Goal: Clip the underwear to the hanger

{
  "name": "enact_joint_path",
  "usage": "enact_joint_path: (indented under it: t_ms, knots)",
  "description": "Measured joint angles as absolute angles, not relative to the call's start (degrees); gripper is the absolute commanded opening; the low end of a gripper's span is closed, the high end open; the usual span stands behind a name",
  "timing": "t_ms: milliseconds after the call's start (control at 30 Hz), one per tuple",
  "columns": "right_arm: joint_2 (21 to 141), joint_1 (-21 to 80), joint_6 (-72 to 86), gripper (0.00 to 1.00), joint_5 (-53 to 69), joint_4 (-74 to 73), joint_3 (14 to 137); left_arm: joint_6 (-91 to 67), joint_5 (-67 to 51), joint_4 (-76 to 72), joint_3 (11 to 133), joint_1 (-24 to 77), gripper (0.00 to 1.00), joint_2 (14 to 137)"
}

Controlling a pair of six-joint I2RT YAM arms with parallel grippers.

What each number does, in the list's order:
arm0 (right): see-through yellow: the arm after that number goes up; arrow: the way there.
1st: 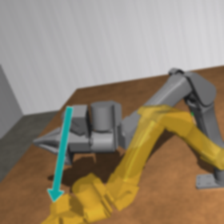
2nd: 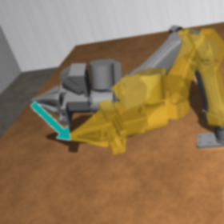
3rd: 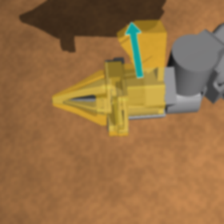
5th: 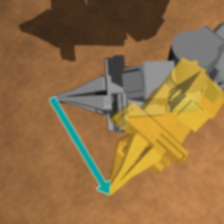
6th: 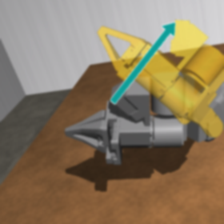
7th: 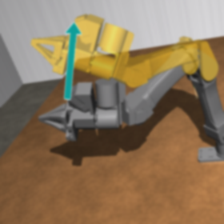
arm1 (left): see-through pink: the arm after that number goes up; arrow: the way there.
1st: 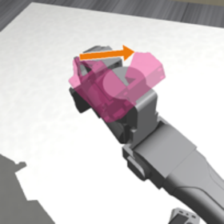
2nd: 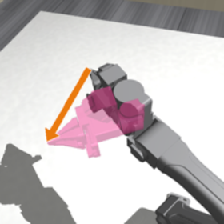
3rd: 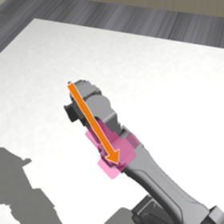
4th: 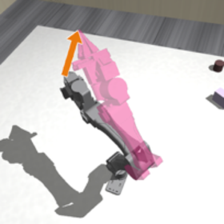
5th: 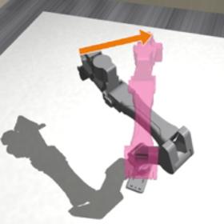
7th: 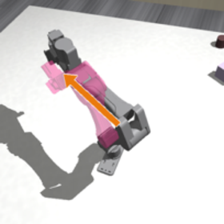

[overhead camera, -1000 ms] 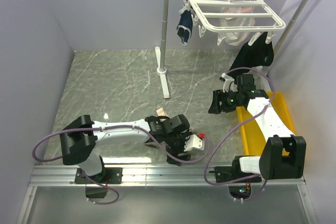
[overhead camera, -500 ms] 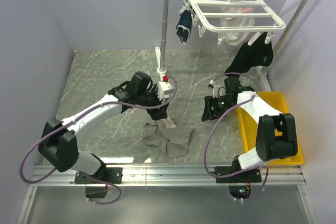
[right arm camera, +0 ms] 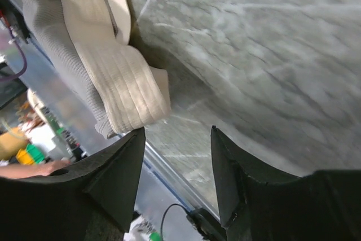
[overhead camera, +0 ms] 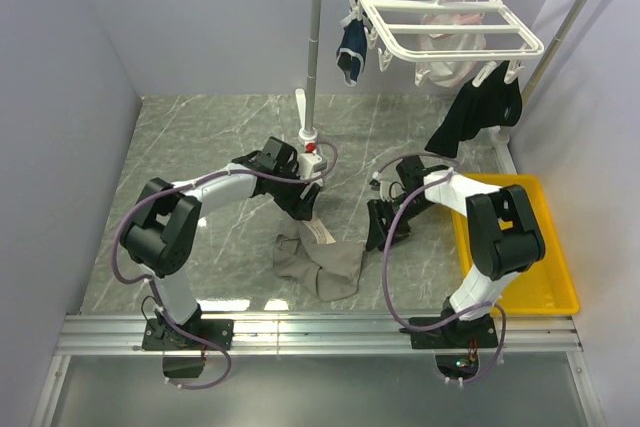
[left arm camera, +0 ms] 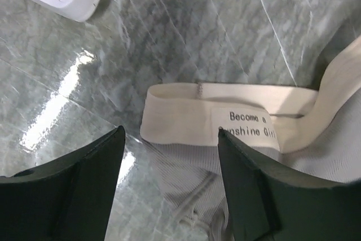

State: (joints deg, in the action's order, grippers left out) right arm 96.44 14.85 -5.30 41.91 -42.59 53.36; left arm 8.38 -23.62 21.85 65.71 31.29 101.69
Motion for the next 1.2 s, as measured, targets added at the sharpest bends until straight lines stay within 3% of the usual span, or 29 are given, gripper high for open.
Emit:
enact_joint_path:
  t_ms: [200, 233, 267, 300, 433, 533, 667, 967, 1200]
  knots:
    - [100.55, 16.38, -3.97, 0.61, 44.27, -42.94, 56.64, 6.87, -23.09, 19.46, 65.87, 31.16, 0.64, 103.13]
    - [100.9, 16.4, -3.68, 0.61, 44.84, -42.92, 57.21, 6.7, -23.07, 19.33, 65.87, 31.14, 0.58, 103.24]
    - [101.03, 16.6, -3.44, 0.61, 45.47, -42.94, 57.67, 6.44, -23.05, 19.18, 65.87, 31.14, 0.46, 103.35]
    - [101.08, 16.64, -3.2, 0.61, 46.19, -42.96, 58.11, 6.24, -23.05, 18.9, 65.87, 31.14, 0.46, 103.46]
    - [101.08, 16.73, -3.05, 0.6, 47.79, -43.18, 58.83, 5.13, -23.03, 18.24, 65.87, 31.11, 0.16, 103.9]
    - [101.06, 16.73, -3.49, 0.59, 47.79, -43.86, 58.83, 4.86, -23.22, 18.24, 65.87, 30.57, 0.02, 103.85]
    - [99.77, 16.34, -4.56, 0.59, 47.44, -44.93, 58.83, 4.62, -24.56, 19.27, 65.82, 28.53, 0.0, 101.86]
    - [96.73, 15.2, -1.43, 0.62, 47.64, -42.44, 58.85, 4.6, -26.41, 19.92, 59.42, 26.65, 0.0, 85.12]
    - [101.97, 16.84, 4.49, 0.62, 47.64, -37.17, 62.06, 3.14, -26.7, 20.45, 55.83, 26.76, 0.0, 85.93]
